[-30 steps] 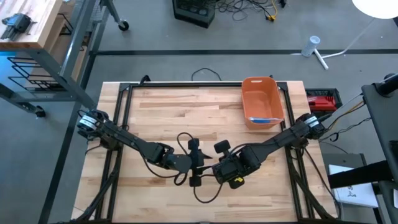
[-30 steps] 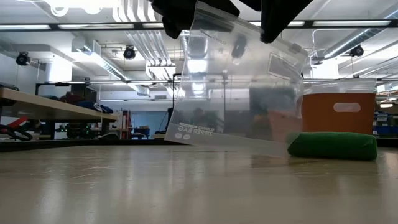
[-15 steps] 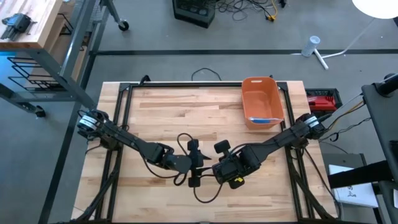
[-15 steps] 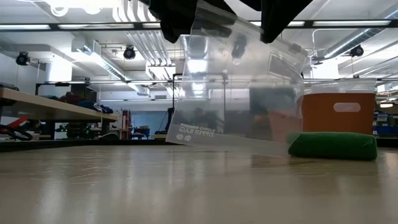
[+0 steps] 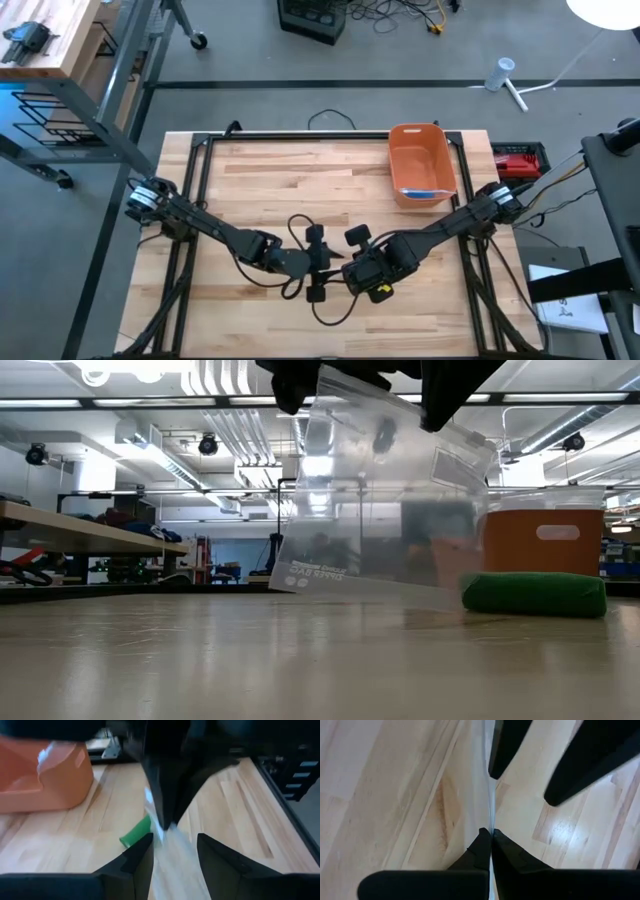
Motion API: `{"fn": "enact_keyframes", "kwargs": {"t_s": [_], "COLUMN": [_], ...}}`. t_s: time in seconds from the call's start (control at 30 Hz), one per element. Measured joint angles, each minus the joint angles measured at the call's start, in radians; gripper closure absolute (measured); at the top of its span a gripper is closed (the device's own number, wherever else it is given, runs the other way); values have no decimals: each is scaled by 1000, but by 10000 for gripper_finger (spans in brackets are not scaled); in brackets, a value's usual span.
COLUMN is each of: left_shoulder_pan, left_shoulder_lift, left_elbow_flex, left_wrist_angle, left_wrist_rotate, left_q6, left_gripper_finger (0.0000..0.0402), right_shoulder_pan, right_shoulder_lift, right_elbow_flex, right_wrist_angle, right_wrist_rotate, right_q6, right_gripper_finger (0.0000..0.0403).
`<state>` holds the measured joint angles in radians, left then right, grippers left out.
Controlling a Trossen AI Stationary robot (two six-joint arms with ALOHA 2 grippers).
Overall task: Roll bandage
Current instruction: Put the green bandage into the zip bag
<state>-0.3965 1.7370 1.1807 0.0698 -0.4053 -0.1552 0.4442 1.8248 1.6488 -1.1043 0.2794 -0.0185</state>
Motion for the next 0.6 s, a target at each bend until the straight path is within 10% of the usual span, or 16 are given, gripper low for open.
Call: {"fn": "enact_keyframes", "kwargs": {"t_s": [0.6], "left_shoulder_pan": [2], "left_shoulder_lift": [14], "left_elbow_flex": [12], "left_wrist_angle": [-113], "left_wrist_rotate": [-4], "left_q6": [-19], "left_gripper_finger": [255], "right_shoulder_pan": [0], "right_shoulder_lift": [0], "right_elbow_flex": [-1], "right_wrist_angle": [-1], "right_wrist_rotate": [1], "right_q6": [20], "right_gripper_finger": [403]}}
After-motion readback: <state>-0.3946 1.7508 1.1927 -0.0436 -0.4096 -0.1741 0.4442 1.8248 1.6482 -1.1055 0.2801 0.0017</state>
